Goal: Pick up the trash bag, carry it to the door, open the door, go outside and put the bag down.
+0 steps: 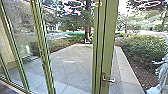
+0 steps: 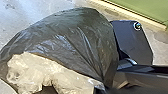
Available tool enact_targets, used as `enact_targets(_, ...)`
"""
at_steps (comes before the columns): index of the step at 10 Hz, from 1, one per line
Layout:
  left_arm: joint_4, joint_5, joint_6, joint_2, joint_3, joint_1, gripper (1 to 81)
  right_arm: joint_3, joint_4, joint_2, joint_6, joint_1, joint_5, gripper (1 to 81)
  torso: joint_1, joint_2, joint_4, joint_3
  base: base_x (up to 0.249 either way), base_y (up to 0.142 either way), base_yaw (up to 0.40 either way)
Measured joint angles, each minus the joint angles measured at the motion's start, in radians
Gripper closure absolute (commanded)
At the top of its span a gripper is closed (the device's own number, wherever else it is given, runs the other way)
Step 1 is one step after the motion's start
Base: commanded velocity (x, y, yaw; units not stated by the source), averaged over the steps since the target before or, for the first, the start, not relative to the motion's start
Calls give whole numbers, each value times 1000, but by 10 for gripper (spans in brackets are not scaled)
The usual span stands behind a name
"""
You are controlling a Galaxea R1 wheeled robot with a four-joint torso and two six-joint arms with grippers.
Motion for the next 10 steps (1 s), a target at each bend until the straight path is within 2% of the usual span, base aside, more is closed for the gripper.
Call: enact_targets(10,-1,4,-4,11,-6,-3,811,-2,0,1,0,0,0,10,0,0,0,0,0,0,0)
